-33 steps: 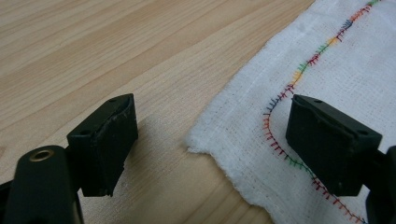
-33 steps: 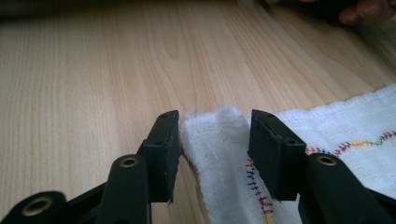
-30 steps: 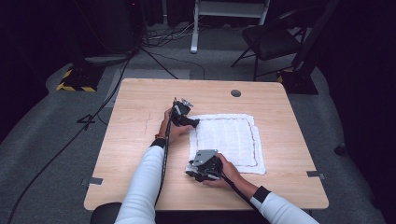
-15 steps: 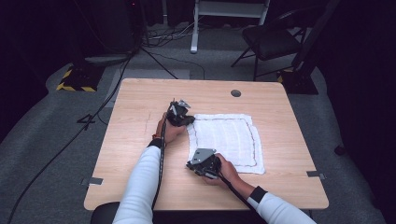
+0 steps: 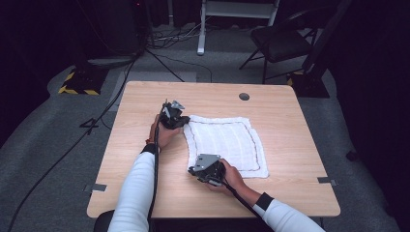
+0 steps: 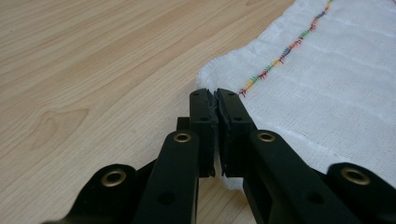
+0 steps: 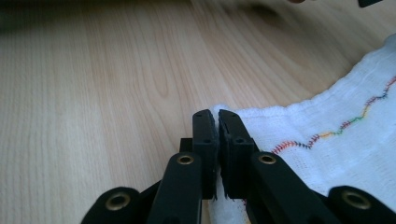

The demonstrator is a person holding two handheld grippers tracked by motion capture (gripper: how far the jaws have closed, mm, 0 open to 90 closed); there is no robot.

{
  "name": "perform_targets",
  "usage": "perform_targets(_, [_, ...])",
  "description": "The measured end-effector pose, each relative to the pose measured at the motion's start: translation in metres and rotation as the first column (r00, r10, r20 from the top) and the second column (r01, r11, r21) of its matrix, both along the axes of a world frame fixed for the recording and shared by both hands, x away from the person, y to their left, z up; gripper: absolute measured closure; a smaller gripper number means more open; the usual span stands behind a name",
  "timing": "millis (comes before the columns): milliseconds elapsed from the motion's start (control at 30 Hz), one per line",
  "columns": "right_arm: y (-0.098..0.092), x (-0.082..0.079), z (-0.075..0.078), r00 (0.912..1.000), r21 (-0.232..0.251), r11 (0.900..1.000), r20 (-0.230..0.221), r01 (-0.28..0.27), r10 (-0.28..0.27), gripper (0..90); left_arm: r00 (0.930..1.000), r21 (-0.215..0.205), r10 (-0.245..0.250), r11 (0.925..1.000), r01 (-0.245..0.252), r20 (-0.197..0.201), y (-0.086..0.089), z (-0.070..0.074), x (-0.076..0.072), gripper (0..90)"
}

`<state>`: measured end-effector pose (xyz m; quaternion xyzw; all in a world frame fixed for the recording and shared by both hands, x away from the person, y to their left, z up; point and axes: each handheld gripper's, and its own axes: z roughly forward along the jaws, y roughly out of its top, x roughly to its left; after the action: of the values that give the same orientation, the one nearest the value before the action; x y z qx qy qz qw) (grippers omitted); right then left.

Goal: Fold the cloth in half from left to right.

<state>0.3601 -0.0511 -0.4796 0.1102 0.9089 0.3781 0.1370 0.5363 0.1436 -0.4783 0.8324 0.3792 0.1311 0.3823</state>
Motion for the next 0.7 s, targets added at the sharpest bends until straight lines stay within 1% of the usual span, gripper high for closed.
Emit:
perform_targets(133, [0.005, -0.002, 0.003, 0.9999, 0.007, 1.0, 0.009, -0.008, 0.008, 86.3, 0.9999, -0.007, 0.015, 0.9999, -0.015, 0.008, 0.01, 0.004, -0.003, 85.7])
perform_targets(267, [0.01, -0.005, 0.005, 0.9993, 0.013, 1.0, 0.031, -0.021, 0.02, 86.4, 0.9996, 0.002, 0.02, 0.9998, -0.02, 0.018, 0.018, 0.009, -0.007, 85.7])
perform_targets(367, [0.011, -0.007, 0.009, 0.9989, 0.029, 0.999, 0.041, -0.025, 0.024, 86.5, 0.9998, 0.009, 0.015, 0.9998, -0.015, 0.015, 0.023, 0.012, -0.01, 85.7])
perform_targets(433, [0.011, -0.007, 0.011, 0.9985, 0.034, 0.999, 0.051, -0.024, 0.022, 86.5, 0.9995, 0.003, 0.02, 0.9998, -0.02, 0.023, 0.026, 0.014, -0.012, 85.7])
perform_targets(633, [0.012, -0.006, 0.021, 0.9983, 0.067, 0.998, 0.057, -0.014, 0.011, 86.5, 0.9986, 0.002, 0.031, 0.9995, -0.031, 0.042, 0.031, 0.02, -0.016, 85.7])
perform_targets(700, [0.01, -0.006, 0.025, 0.9979, 0.074, 0.997, 0.065, -0.01, 0.005, 86.5, 0.9984, 0.0, 0.026, 0.9997, -0.026, 0.049, 0.03, 0.023, -0.016, 85.7])
